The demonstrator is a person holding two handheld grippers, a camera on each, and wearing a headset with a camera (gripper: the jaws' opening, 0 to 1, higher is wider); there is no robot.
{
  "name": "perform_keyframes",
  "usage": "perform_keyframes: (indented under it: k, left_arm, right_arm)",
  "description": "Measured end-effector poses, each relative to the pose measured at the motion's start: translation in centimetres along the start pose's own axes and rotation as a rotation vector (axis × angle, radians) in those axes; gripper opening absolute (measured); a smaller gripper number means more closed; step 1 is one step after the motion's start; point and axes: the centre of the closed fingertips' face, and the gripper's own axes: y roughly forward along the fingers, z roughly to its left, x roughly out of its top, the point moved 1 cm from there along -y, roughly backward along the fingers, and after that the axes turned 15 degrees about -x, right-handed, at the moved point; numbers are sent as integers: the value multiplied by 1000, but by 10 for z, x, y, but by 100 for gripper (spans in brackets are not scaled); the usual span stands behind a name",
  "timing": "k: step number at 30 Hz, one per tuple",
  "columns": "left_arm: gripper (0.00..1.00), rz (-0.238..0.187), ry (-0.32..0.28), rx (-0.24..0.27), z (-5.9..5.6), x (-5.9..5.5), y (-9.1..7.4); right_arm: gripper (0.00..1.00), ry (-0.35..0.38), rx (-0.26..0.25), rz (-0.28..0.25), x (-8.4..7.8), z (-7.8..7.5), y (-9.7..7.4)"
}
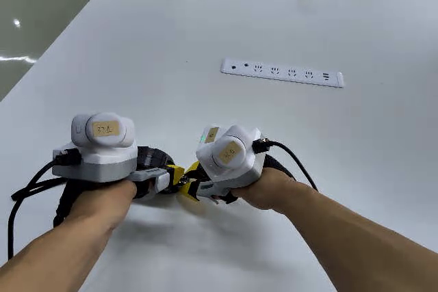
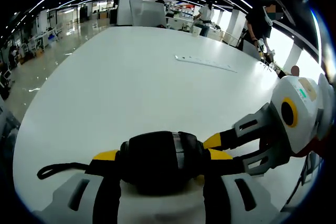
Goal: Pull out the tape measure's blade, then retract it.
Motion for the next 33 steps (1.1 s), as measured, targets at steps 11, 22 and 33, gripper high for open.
perform_keyframes:
  k: [11,22,33]
  left_arm:
    - [61,9,-12,12,-1,1,1]
    - [62,15,-16,8,-1,-1,1]
    - [64,25,37,6,-2,0,-1]
  right_arm:
    - [12,-23,-5,-1,0,-1,0]
    - [14,-13,-16,-4,1,-3,-1]
    - [18,3,-31,-5,1,-4,-10]
